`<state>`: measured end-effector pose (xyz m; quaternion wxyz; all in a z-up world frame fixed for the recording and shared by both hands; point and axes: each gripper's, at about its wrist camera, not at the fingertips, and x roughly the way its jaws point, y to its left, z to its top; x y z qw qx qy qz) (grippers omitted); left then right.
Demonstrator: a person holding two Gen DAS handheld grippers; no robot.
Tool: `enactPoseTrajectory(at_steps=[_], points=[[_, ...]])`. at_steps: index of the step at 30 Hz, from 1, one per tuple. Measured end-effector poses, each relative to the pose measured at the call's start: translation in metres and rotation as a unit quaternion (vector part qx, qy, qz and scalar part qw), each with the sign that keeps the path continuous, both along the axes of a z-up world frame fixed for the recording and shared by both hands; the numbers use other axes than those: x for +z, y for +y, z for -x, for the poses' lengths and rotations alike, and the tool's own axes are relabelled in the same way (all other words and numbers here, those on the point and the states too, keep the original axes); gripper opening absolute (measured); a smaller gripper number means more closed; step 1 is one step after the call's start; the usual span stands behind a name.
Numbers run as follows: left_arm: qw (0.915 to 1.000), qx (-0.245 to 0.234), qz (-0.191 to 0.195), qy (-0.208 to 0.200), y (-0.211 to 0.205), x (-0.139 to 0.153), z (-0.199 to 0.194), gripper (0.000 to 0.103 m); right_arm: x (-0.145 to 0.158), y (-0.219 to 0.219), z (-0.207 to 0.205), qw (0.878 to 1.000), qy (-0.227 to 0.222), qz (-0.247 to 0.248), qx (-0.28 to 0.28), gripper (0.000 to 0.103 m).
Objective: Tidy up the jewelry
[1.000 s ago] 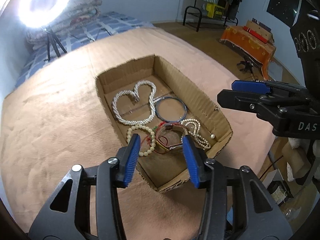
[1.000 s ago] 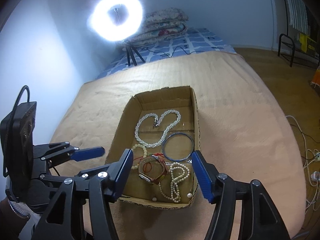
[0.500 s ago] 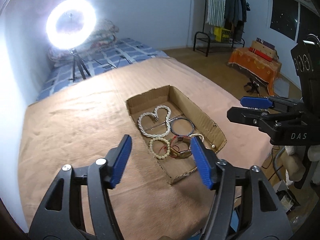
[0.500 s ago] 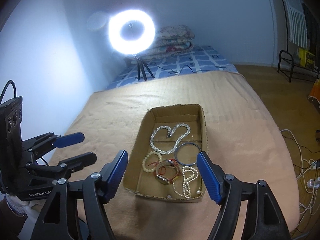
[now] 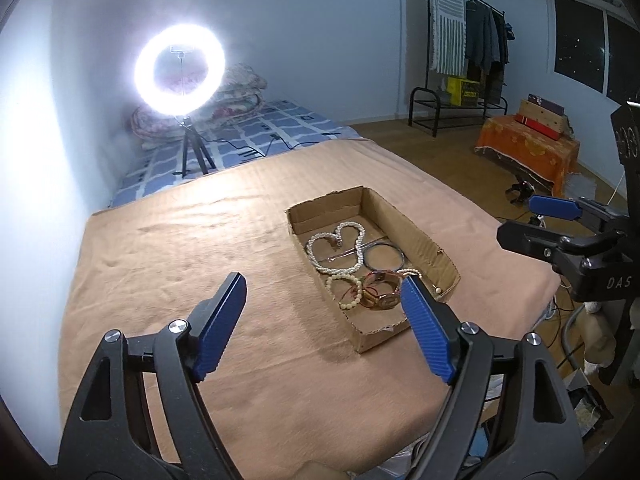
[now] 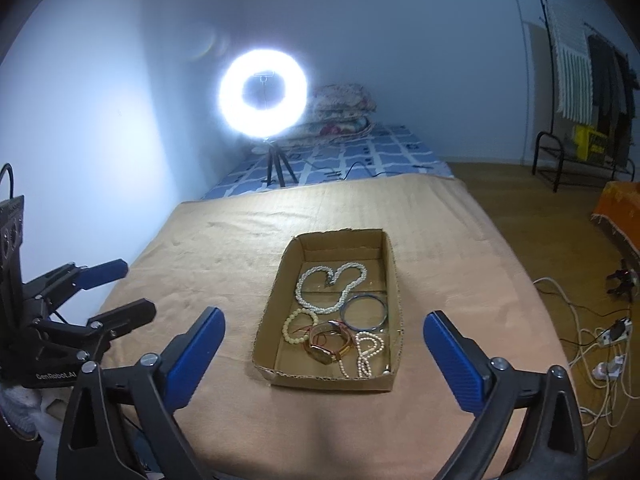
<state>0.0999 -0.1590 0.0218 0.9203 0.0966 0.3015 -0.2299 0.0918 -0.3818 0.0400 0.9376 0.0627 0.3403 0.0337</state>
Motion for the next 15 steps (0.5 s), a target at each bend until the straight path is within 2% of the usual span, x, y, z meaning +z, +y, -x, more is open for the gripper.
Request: enactPoseTrajectory(at_steps=[3, 10, 15], points=[[0.9999, 0.005, -0.009, -0.009, 0.000, 0.000, 0.007, 0.089, -0.002, 0.004, 0.005, 1.000, 0.000, 0.008, -0.005, 0.103], [0.9996, 0.007, -0.022, -0.019, -0.002, 0.002, 0.019, 0.091, -0.011, 0.008, 0.011, 1.000, 0.008, 0.016, -0.011, 0.103], [0.9995, 0.012, -0.022, -0.022, 0.000, 0.004, 0.024, 0.100, -0.009, 0.010, 0.017, 1.000, 0.003, 0.017, -0.020, 0.103]])
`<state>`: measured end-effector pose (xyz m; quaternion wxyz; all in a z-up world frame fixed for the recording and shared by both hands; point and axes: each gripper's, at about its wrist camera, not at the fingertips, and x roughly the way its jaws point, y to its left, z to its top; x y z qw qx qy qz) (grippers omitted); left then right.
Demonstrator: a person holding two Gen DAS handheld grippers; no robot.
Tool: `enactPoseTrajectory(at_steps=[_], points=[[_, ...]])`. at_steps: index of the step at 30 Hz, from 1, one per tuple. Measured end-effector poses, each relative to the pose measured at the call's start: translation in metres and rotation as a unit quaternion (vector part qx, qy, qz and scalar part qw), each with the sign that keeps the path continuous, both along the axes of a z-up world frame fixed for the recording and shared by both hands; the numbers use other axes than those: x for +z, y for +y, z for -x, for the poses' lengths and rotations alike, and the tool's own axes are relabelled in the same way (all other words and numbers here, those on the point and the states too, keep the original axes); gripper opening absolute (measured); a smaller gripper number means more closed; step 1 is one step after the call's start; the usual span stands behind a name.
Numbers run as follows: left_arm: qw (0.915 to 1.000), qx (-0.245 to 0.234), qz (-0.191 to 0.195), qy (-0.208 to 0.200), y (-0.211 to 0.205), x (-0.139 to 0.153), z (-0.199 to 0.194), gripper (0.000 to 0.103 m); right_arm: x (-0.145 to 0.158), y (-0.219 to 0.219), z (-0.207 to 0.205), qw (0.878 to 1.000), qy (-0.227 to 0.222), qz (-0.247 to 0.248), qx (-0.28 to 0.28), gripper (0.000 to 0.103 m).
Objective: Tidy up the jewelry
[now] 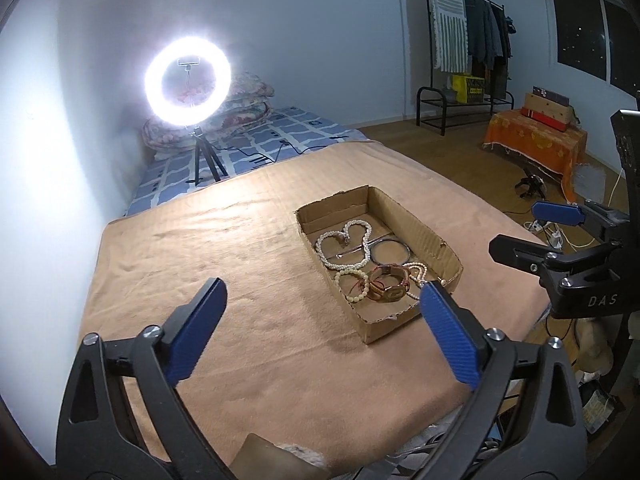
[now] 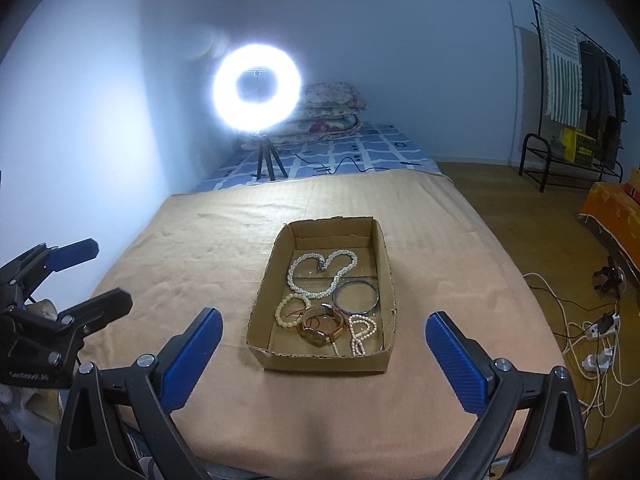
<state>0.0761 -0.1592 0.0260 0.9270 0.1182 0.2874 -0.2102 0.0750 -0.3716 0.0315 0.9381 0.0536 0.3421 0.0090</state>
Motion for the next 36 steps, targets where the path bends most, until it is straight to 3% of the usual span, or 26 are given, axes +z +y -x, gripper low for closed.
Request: enactPoseTrajectory(at_steps=[36], points=[[0.9998, 0.005, 0.015, 0.008, 0.006, 0.001, 0.008, 0.100, 0.014, 0.011, 0.010, 0.999, -0.020, 0.025, 0.000, 0.103]])
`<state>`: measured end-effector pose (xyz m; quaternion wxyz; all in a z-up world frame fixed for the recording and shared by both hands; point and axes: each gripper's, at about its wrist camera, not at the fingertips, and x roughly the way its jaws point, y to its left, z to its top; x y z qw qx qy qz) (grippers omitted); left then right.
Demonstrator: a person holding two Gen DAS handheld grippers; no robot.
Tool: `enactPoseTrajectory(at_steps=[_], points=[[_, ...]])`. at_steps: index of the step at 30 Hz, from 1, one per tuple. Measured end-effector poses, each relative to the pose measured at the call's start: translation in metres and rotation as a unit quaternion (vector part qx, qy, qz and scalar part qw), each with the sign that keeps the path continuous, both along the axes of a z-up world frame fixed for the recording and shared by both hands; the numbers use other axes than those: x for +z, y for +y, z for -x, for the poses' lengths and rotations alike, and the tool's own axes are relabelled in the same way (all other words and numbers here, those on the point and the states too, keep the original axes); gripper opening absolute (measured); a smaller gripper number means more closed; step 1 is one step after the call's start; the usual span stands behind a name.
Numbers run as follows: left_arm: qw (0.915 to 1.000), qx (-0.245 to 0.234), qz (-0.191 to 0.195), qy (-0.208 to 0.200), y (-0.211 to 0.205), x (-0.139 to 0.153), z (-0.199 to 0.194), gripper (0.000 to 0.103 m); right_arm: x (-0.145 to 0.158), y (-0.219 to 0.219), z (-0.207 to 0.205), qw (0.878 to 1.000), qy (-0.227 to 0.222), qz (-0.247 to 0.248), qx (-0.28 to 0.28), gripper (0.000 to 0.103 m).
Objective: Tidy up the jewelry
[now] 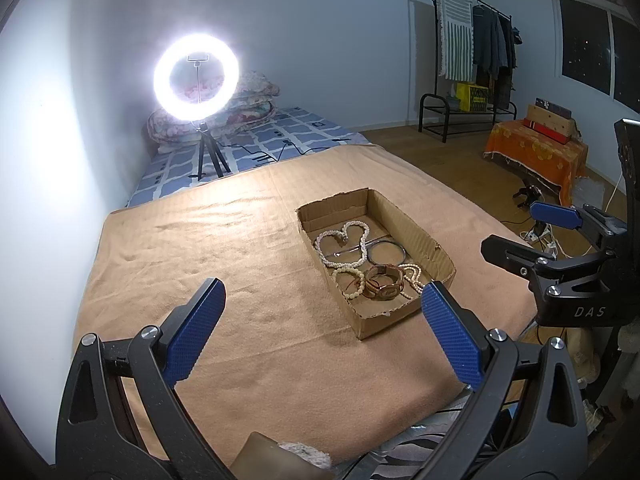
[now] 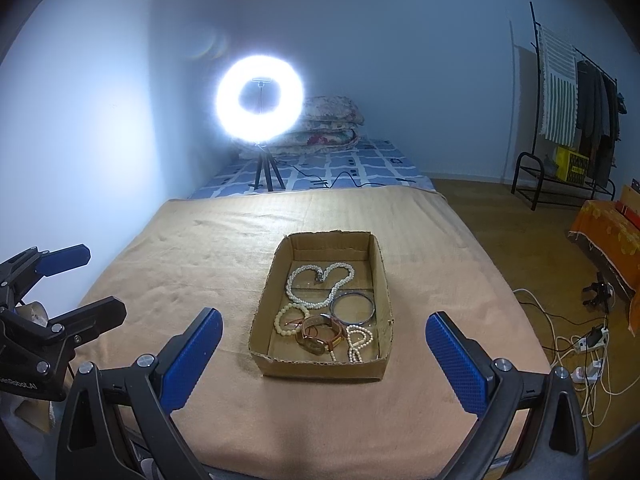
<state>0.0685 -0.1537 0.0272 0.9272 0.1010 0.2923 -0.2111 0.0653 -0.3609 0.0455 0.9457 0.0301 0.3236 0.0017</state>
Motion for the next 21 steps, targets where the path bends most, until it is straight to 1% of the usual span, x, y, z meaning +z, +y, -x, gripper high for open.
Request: enactPoseTrajectory(at_steps=[16, 21], points=[[1.0000, 0.001, 0.005, -0.007, -0.001, 0.017, 0.001, 0.100, 0.005, -0.004, 0.001, 1.000, -0.007, -0.003, -0.002, 0.103], [0.9994, 0.015, 0.020, -0.024, 0.001, 0.024, 0.004, 0.100, 0.008, -0.008, 0.005, 1.000, -0.023, -0.007, -0.013, 0.103]])
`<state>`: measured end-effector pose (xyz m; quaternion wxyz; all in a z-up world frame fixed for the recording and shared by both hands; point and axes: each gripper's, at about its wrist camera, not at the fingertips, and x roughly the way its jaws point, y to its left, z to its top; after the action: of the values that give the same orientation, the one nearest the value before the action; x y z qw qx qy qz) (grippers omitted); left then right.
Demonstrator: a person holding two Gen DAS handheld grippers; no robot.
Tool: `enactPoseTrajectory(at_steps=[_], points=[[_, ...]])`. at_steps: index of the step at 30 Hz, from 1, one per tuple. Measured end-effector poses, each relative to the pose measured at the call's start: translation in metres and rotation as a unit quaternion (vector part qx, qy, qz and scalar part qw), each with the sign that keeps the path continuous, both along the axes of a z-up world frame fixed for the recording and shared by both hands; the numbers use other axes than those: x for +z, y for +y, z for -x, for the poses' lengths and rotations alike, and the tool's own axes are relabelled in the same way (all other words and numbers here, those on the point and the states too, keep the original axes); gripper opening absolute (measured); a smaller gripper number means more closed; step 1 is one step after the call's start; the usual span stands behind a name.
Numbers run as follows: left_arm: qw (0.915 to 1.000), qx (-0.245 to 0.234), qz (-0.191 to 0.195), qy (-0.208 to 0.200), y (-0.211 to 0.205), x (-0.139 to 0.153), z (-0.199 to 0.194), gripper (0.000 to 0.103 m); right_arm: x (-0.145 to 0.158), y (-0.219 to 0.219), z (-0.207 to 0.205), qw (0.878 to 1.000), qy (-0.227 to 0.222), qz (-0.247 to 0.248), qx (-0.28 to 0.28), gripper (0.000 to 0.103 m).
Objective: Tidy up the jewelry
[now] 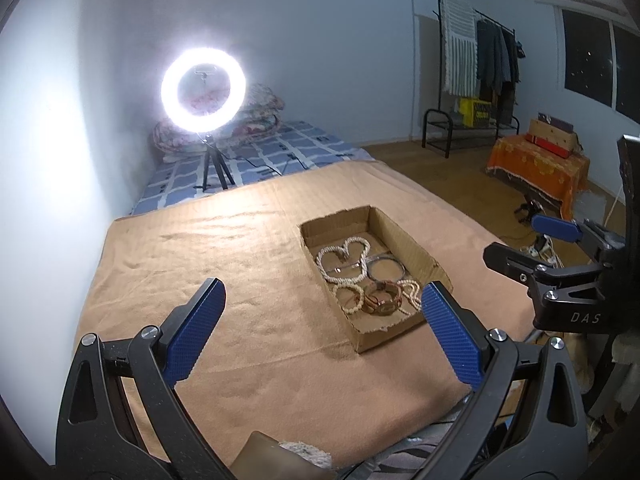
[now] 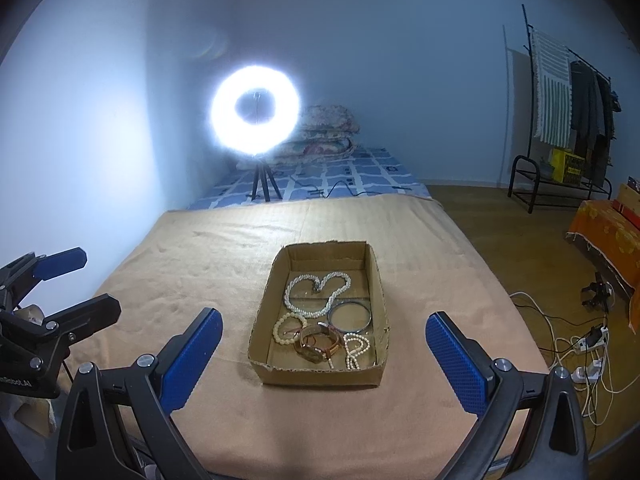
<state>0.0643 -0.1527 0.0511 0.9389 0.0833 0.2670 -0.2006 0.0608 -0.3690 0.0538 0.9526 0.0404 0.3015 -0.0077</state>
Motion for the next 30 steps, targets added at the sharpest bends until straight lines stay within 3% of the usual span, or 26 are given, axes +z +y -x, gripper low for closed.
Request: enactPoseTrajectory(at_steps=[30], points=[[0.9997, 0.008, 0.012, -0.018, -0.0016, 0.0050, 0.0066, 0.100, 0.0057, -0.0006, 0.0026, 1.000, -0.013, 0.005, -0.005, 0.103]])
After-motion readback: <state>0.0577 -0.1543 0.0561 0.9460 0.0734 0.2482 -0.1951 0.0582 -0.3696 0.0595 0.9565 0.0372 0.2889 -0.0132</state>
